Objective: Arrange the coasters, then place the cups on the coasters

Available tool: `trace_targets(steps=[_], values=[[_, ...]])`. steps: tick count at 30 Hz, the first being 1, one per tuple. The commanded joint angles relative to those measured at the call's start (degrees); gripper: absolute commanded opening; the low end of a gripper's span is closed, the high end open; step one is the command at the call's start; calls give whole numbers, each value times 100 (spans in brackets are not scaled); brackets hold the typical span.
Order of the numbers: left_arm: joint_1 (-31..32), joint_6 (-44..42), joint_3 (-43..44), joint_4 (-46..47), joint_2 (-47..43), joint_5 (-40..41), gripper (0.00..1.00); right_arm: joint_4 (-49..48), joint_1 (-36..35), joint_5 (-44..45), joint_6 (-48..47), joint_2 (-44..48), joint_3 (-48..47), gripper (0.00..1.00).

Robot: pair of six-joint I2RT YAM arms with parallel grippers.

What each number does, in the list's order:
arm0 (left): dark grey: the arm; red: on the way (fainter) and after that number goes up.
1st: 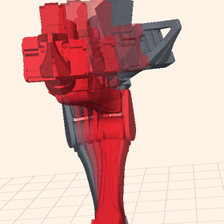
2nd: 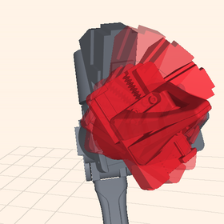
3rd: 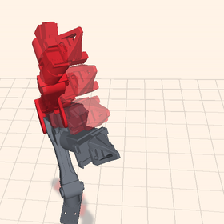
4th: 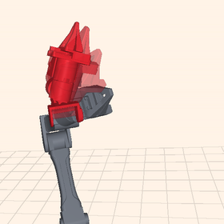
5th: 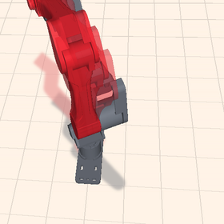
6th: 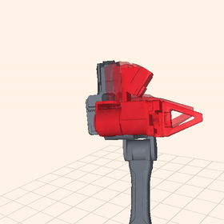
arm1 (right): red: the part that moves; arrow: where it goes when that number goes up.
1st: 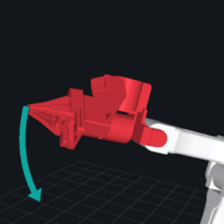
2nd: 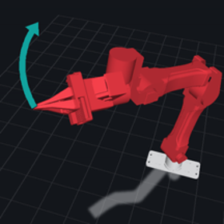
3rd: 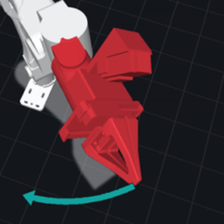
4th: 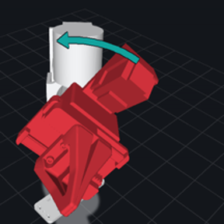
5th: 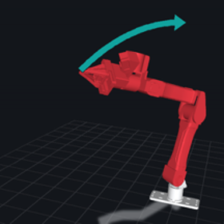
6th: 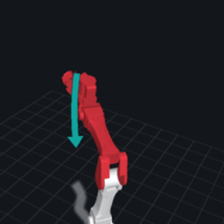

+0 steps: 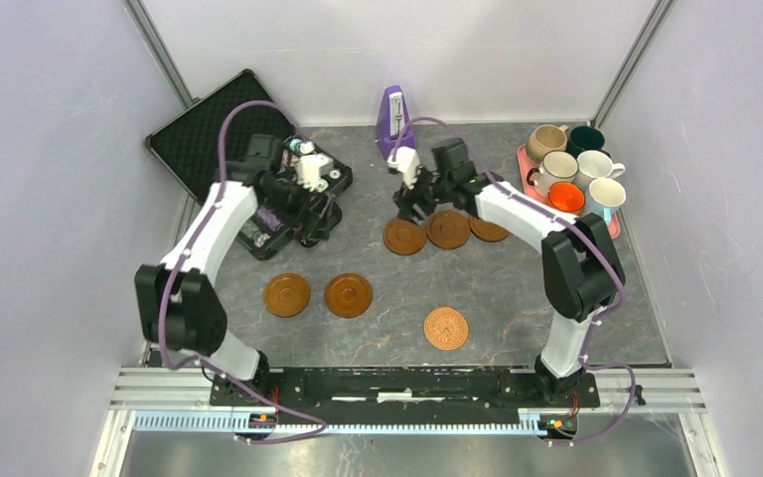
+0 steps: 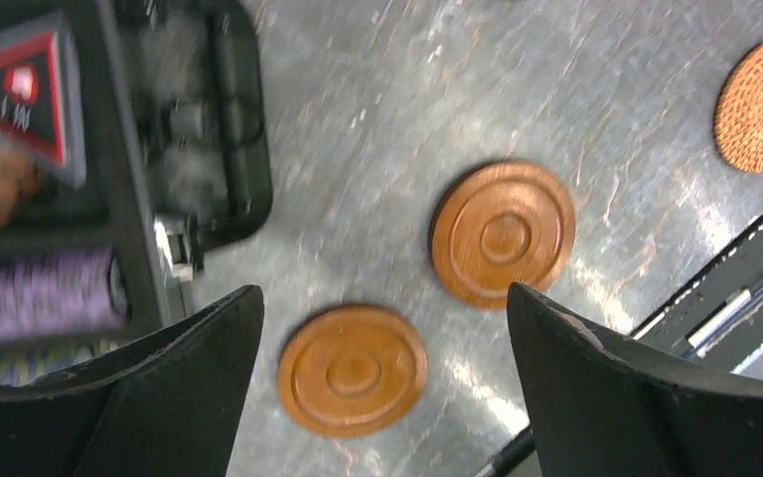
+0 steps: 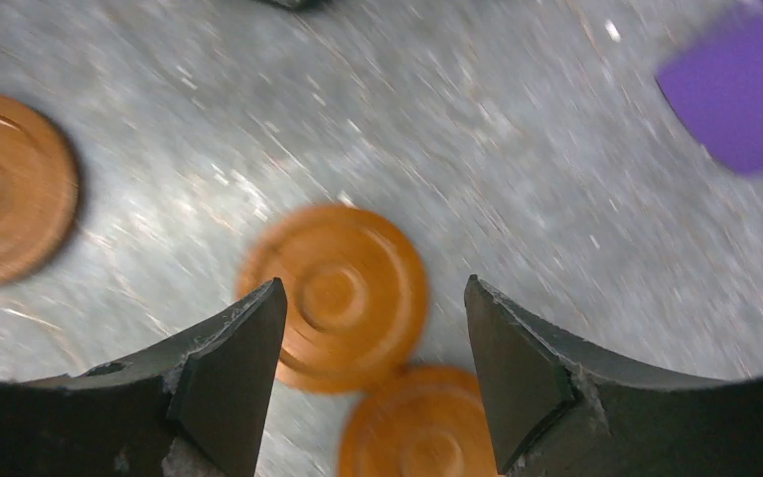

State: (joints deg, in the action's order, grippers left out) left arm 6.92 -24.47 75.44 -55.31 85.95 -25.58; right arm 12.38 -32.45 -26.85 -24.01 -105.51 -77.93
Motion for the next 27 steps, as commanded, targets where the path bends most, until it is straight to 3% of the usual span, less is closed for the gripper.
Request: trace_targets(steps=[1,11,20,27], values=[[671,590,723,692,660,3,97,691,571,42,-596,24,-37,73],[1682,954,2220,942,2596,290,95,1319,1306,-53,-1361,-680,-554,71],[2113,1040,2897,1058,3547,369,95,1569,1612,-54,-1853,-1216,-899,69],[2369,872,2955,1386,3897,659,93,1735,1621,-99,-2116,-1307,-683,67]])
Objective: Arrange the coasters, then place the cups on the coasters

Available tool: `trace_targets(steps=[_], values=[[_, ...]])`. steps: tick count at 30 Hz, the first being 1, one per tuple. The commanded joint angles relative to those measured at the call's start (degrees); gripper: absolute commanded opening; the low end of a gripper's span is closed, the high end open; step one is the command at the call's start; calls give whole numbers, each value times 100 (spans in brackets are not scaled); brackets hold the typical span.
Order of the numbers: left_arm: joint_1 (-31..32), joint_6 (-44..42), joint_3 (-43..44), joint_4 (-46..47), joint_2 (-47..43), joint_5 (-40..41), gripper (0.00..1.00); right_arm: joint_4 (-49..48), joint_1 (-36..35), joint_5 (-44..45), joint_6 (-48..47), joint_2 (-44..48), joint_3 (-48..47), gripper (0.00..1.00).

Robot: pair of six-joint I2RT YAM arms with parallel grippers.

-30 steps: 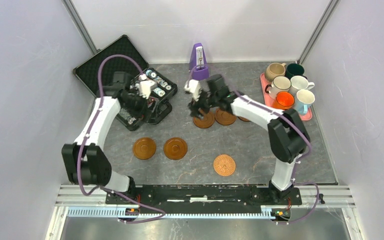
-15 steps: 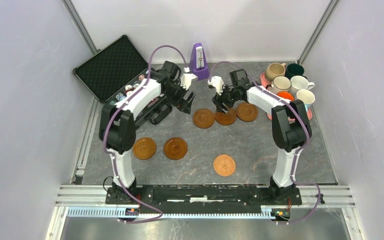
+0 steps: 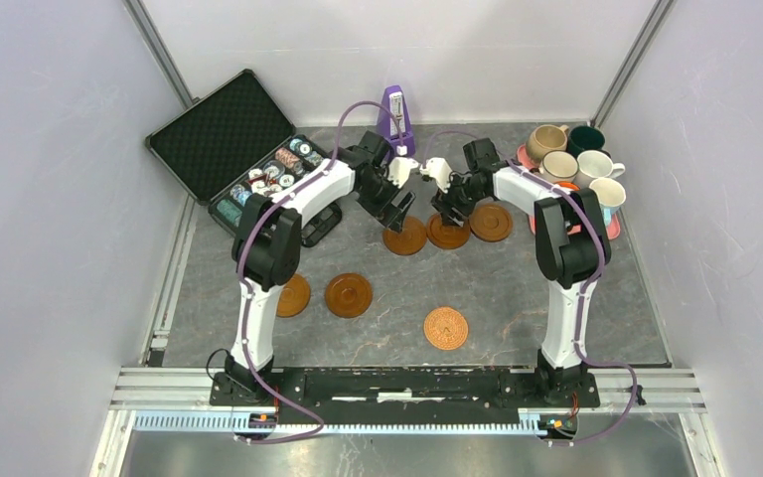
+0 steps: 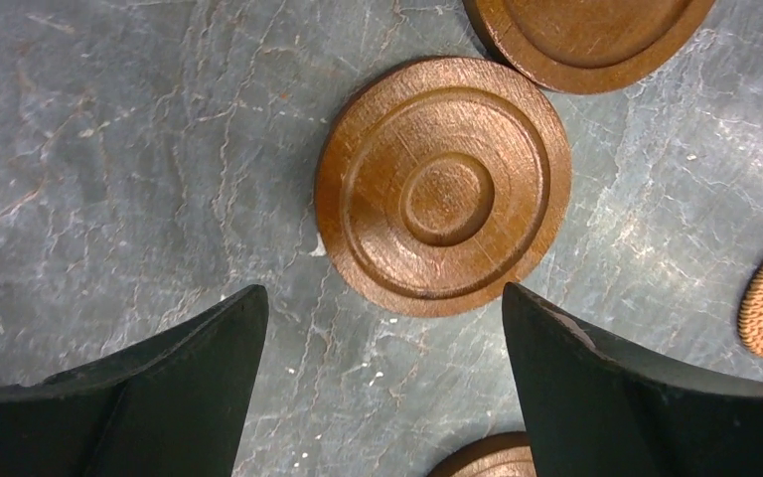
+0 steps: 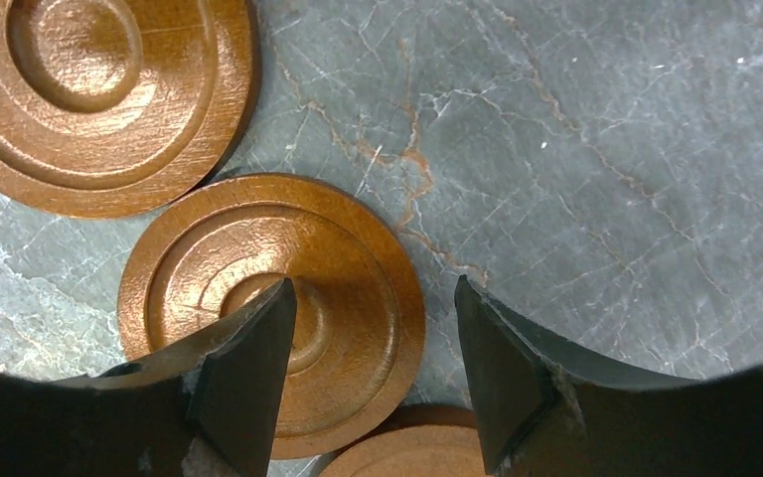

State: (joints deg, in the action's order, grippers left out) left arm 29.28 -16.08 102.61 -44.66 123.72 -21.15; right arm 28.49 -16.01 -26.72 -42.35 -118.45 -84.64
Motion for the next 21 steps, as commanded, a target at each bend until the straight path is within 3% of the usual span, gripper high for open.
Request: trace_targets(steps=[1,16,21], values=[[162,26,222,388,141,255,92,94,-25,-123,-283,41,113,66],[465,-227,-832,1513,-6,852,75,-680,-23,-119,106,850,1766,54],[465,-396,-1223,1557,-254,746,62,-897,-24,-63,191,1157,2266,52]])
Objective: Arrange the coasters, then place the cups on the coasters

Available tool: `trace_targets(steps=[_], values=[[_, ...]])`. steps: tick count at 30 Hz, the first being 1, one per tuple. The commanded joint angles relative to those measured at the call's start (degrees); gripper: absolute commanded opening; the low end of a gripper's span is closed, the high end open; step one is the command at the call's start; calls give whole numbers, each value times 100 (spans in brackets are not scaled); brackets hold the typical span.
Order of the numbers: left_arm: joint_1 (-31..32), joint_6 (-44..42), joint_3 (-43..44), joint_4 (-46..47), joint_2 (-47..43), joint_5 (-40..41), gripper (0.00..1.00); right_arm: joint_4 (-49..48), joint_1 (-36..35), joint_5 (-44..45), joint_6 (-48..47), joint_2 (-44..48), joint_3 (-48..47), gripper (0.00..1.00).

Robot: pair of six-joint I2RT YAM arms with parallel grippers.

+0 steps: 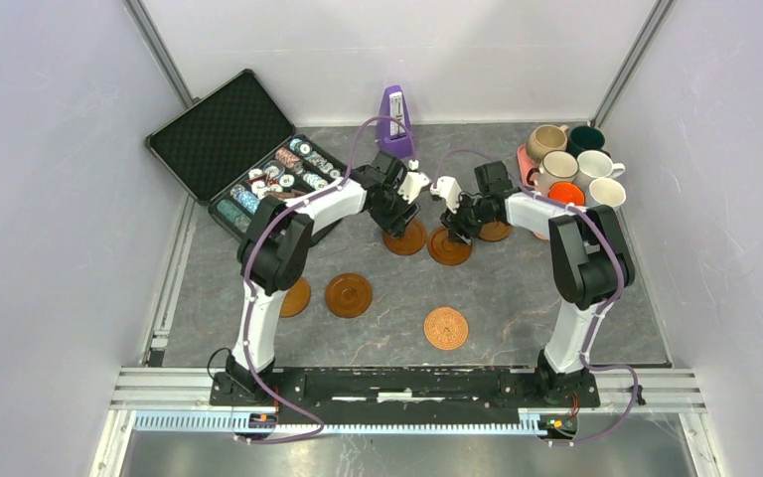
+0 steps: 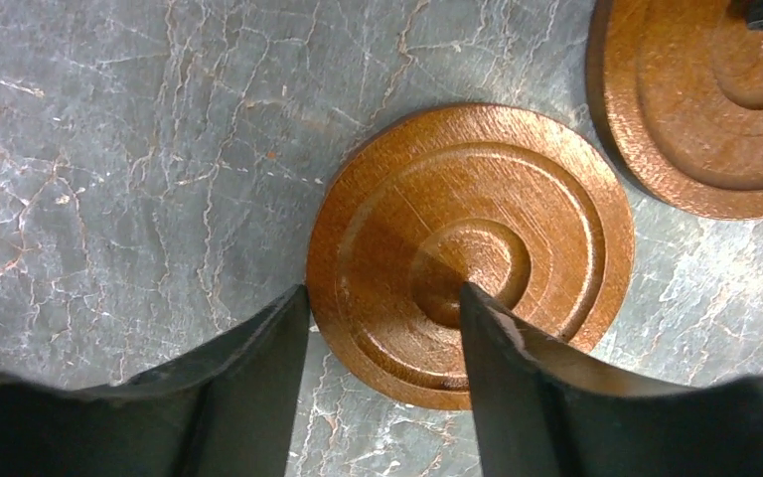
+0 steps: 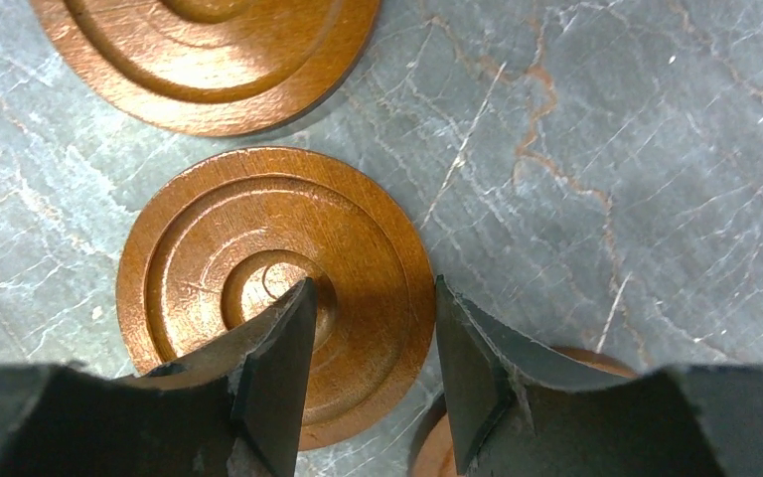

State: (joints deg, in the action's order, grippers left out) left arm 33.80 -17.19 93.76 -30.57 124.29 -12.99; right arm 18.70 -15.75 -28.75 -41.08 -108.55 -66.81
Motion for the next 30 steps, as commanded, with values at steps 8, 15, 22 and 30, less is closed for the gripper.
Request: trace_targets(steps=[8,15,22,30], values=[[63,-767,-1303,157,-997,-215,44,-90,-53,192,48,651,1223,50],[333,-834,-1896,187,-1373,-242,40,-79,-60,152,21,1035,1842,48],[758,-821,-2319,308,-1638,-221,39,-75,-60,175,89,1442,2395,47],[1060,-596,-2475,542,-1684,-221,38,-67,-58,134,162,1798,2873,45]])
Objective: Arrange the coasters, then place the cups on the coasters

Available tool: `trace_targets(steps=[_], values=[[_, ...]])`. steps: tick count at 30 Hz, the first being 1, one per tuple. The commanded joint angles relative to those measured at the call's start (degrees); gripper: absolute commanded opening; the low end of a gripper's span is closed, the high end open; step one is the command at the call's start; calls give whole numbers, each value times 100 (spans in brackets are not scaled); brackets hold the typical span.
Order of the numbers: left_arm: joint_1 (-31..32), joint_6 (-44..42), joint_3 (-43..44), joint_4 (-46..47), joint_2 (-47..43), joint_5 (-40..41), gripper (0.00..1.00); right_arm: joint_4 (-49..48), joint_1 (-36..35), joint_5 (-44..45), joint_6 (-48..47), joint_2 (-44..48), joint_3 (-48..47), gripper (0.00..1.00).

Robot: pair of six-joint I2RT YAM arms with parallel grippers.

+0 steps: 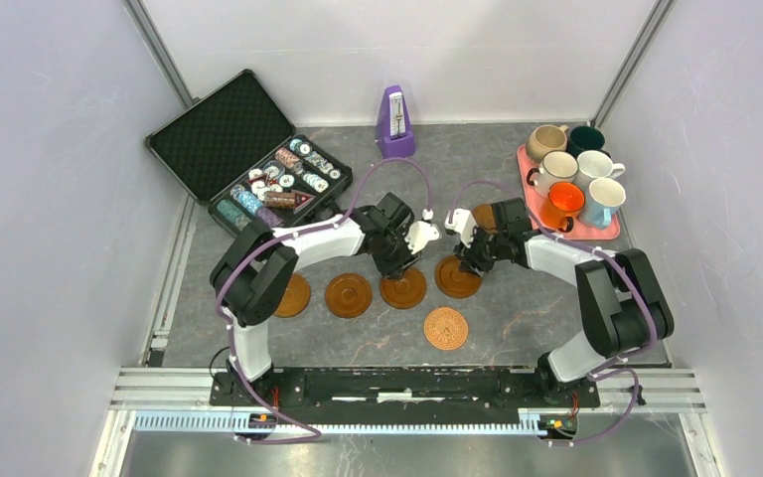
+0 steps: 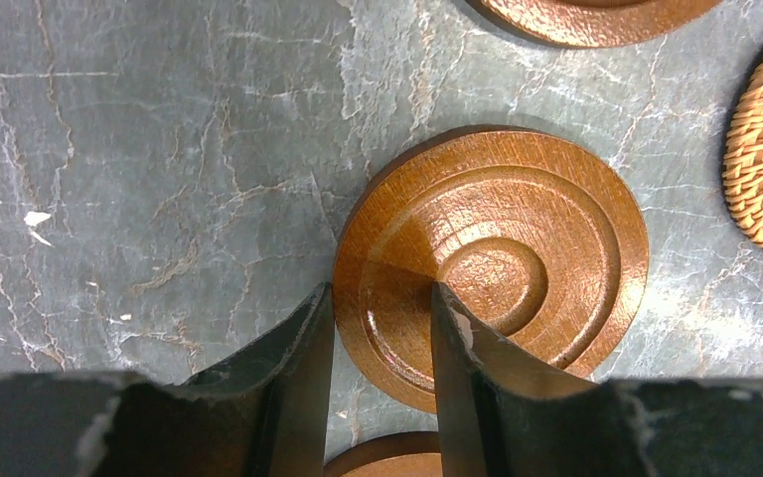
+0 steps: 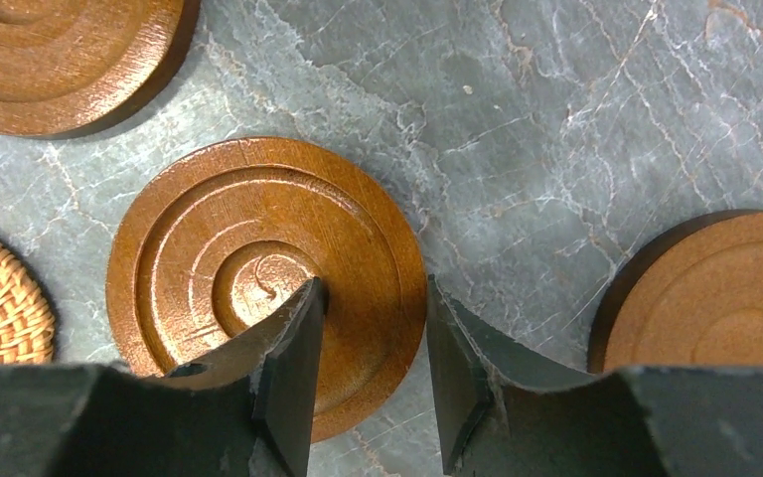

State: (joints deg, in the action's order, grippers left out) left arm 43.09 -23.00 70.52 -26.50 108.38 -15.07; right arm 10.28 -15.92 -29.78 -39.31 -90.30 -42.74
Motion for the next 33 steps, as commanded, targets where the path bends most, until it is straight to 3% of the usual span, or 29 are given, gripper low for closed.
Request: trace_targets(steps=[1,15,19,25,33], values=[[158,9,-166,160,-102,-18,37,780,-44,227,-15,37,531,45],[313,-2,-340,281,-260,-111,38,837,-42,113,90,432,897,47],[282,122,-209,158,-361,-114,46,850,-42,96,300,502,654,54],[91,317,-235,241,-980,-346,69,1005,16,97,505,619,22,63],[-317,493,-143,136,-1478,-410,83,892,360,803,859,-275,-1382,61]])
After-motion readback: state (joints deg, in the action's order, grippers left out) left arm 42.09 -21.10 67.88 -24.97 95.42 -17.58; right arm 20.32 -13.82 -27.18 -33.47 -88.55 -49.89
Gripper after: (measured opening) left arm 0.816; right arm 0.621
